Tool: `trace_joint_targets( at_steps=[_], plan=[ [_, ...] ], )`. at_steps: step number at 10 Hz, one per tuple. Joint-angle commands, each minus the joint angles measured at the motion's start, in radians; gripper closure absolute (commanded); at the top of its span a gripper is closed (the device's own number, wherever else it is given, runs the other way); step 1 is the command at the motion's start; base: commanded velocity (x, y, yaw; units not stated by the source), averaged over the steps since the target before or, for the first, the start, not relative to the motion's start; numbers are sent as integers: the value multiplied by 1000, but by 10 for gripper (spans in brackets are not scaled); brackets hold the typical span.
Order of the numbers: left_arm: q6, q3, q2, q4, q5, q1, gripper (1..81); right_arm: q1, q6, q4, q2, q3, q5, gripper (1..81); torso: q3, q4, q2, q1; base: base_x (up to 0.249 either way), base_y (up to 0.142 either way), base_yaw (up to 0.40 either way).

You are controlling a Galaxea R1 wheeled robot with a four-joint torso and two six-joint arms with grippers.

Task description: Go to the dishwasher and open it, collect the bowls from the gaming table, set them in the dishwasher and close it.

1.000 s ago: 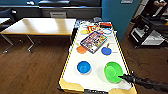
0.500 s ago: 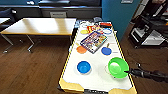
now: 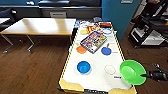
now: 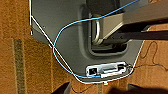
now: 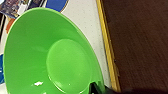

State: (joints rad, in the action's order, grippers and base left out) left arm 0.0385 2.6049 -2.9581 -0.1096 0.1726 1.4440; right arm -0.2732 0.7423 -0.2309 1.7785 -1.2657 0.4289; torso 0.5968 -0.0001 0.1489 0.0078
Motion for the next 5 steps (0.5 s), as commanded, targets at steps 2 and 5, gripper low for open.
trace_joint_targets(
  at_steps=[2, 5],
  plan=[
    [0, -101, 56, -7, -27, 20, 10, -60, 8, -159, -245, 203, 179, 811, 0, 0, 0, 0, 0, 0, 0],
    [1, -292, 171, -7, -25, 22, 10, -390, 8, -317, -210, 114, -18, 811, 0, 0, 0, 0, 0, 0, 0]
  ],
)
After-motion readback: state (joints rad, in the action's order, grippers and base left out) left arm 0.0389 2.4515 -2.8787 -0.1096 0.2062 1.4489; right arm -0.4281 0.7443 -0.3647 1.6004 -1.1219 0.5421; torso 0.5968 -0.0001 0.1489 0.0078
